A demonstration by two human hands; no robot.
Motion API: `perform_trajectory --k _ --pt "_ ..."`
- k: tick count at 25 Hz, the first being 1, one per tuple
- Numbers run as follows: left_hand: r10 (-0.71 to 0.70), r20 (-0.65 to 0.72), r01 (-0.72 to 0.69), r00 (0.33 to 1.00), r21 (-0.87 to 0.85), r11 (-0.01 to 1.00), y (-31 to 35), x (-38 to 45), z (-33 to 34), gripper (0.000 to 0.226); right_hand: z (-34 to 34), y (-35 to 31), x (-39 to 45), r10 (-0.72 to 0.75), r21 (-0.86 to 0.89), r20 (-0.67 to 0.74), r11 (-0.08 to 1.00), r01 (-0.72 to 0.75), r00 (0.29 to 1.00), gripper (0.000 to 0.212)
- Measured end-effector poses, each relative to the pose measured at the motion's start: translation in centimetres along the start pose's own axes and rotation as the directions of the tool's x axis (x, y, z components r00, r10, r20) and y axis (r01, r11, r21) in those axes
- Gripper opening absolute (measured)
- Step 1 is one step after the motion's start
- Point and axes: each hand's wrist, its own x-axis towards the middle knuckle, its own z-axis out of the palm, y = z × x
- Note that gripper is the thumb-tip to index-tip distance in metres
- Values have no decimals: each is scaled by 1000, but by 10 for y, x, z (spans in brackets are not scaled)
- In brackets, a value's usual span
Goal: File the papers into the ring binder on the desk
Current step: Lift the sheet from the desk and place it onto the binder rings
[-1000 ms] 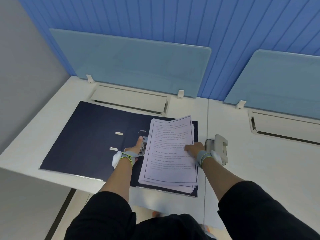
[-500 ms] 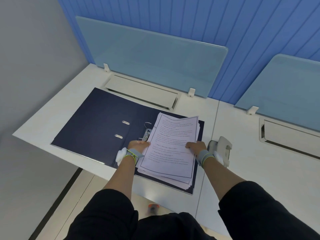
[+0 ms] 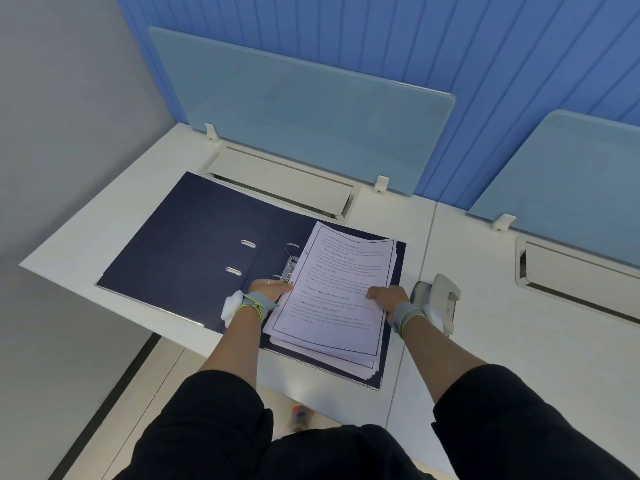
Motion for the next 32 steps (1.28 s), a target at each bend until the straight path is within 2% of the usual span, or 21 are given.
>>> perform_trajectory --k 2,4,6,9,13,14,15,17,19,20,22,24,26,28,30,32 --pt "57 -9 -56 998 103 993 4 2 -1 9 2 -1 0 -9 -45 -17 999 8 1000 80" --pt "86 -27 -76 996 262 962 9 1 -1 16 3 -1 4 -13 -82 -25 997 11 1000 78" --pt "87 -28 -69 996 400 914 12 -2 2 7 2 -2 8 -15 -114 -38 993 10 999 77" --pt "46 -40 -17 998 535 845 5 -9 15 37 1 -7 5 -36 -138 -61 990 27 997 74" --pt "9 -130 63 991 540 839 -15 -14 17 73 0 -11 3 -59 -179 -55 983 48 997 75" --pt "44 -143 44 989 556 830 -14 -14 17 71 1 -10 4 -66 -188 -55 981 54 996 75" --pt "81 -138 6 987 538 843 -12 -15 17 59 3 -8 4 -77 -209 -71 976 61 995 75" --pt "99 -99 -57 990 361 931 -2 -17 18 55 10 -8 0 -111 -344 -165 938 49 980 79" --pt "73 -71 -66 995 104 992 8 -21 17 56 17 -8 -6 -229 -639 -227 769 33 946 86" --pt "73 -67 -73 995 7 997 11 -23 15 56 21 -9 -9 -305 -753 -180 655 69 935 86" --pt "53 -80 -62 995 -113 992 13 -23 13 53 34 -12 -14 -369 -853 16 480 205 929 79" --pt "36 -74 -46 997 -148 988 9 -21 11 41 48 -10 -19 -288 -888 184 361 285 940 73" --pt "16 -45 -22 999 -141 990 3 -17 7 32 59 -11 -21 -167 -919 237 279 277 957 72" --pt "-37 -33 34 999 -97 995 -7 -12 1 27 65 -16 -24 -109 -952 232 181 249 967 69" --pt "-106 -51 107 993 17 994 -20 -9 -6 29 68 -23 -27 -73 -967 243 56 248 967 68" --pt "-106 -102 126 989 219 968 -28 -7 -18 39 70 -30 -29 -50 -967 255 -23 254 966 68"
